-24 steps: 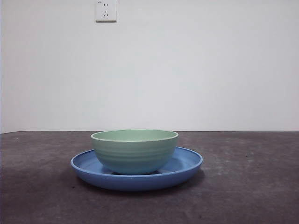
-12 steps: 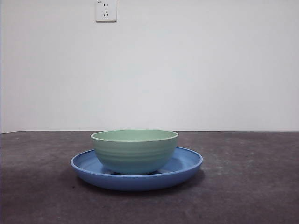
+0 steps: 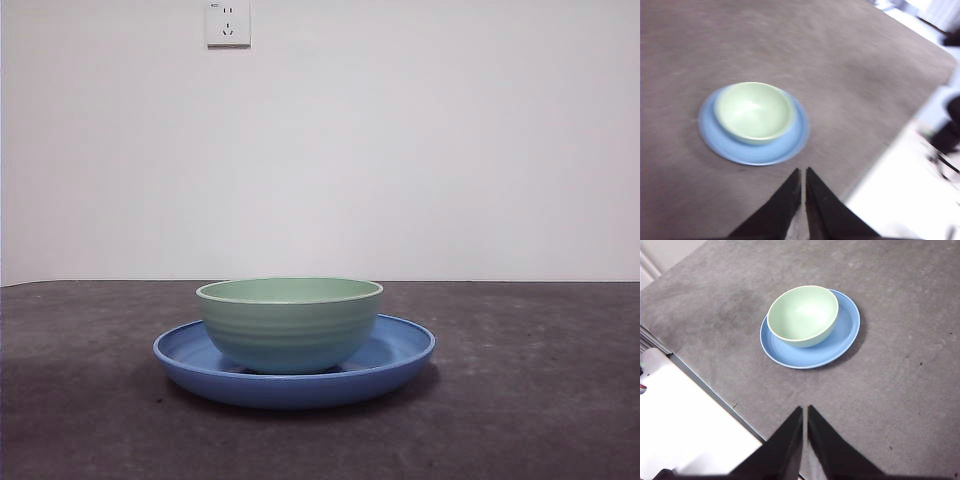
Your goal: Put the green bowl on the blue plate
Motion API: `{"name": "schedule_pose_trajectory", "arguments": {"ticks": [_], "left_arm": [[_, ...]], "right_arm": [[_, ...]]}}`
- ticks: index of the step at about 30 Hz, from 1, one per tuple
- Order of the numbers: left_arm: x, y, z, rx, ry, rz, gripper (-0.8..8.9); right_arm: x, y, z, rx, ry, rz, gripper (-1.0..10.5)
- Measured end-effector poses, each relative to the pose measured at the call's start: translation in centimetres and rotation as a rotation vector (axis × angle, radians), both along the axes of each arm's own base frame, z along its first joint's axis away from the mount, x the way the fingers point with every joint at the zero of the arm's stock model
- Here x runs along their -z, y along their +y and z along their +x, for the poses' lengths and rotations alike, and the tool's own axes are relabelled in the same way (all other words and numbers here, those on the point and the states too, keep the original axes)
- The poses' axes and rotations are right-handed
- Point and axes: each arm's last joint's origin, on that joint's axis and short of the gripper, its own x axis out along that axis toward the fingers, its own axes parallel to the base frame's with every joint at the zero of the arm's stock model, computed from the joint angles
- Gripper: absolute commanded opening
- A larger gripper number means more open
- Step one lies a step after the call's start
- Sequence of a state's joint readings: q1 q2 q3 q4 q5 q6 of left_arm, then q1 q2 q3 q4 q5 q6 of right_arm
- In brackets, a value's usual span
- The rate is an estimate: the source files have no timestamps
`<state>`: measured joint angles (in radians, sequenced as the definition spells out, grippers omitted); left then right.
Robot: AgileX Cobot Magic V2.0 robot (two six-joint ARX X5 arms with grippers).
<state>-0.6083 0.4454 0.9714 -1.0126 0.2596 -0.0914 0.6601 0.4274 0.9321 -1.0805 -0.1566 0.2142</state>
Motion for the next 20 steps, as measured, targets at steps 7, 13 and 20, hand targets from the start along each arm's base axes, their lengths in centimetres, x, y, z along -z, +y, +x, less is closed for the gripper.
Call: {"name": "schedule_pose_trajectory", "arguments": {"ticks": [7, 13, 20], "left_arm": [[0.9, 1.2, 1.4, -0.319, 0.007, 0.022, 0.15], [3.5, 1.8, 3.9, -0.441, -0.102, 0.091, 0.15], [9.9, 2.2, 6.2, -0.502, -0.228, 0.102, 0.15]], "right_arm": [[0.0, 0.0, 0.0, 0.000, 0.000, 0.000, 0.1], [0.0, 0.0, 0.0, 0.000, 0.000, 0.000, 0.1], [0.0, 0.0, 0.0, 0.000, 0.000, 0.000, 0.1]]}}
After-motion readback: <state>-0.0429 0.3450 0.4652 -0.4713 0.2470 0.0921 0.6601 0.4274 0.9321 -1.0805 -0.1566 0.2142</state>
